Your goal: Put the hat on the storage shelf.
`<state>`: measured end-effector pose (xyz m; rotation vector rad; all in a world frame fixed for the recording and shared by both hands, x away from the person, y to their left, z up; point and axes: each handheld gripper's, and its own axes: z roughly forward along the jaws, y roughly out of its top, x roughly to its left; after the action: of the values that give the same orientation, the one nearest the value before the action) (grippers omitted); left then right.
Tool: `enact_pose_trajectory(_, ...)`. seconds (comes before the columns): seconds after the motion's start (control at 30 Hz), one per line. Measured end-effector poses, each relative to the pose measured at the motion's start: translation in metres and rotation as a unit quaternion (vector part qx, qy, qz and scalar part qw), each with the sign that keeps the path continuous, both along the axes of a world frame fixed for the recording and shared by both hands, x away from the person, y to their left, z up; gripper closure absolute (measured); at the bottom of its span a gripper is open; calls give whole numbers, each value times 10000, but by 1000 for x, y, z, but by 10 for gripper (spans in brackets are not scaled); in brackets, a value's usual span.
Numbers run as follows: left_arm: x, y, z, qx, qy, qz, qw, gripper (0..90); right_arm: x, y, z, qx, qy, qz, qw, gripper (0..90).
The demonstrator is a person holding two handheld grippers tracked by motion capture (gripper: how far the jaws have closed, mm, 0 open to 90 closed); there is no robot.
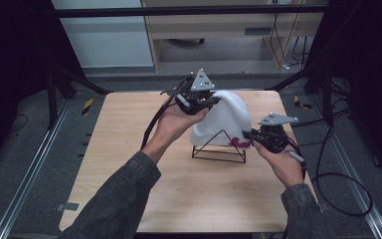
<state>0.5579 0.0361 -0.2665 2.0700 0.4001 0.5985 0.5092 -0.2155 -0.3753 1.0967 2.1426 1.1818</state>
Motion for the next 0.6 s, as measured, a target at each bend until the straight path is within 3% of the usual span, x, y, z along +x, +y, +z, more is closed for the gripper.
enact_pose_trajectory(0.6,-2,-2,-9,76,50,-79,9999,800,-1,-3,-9,-87,64,46,9999,793)
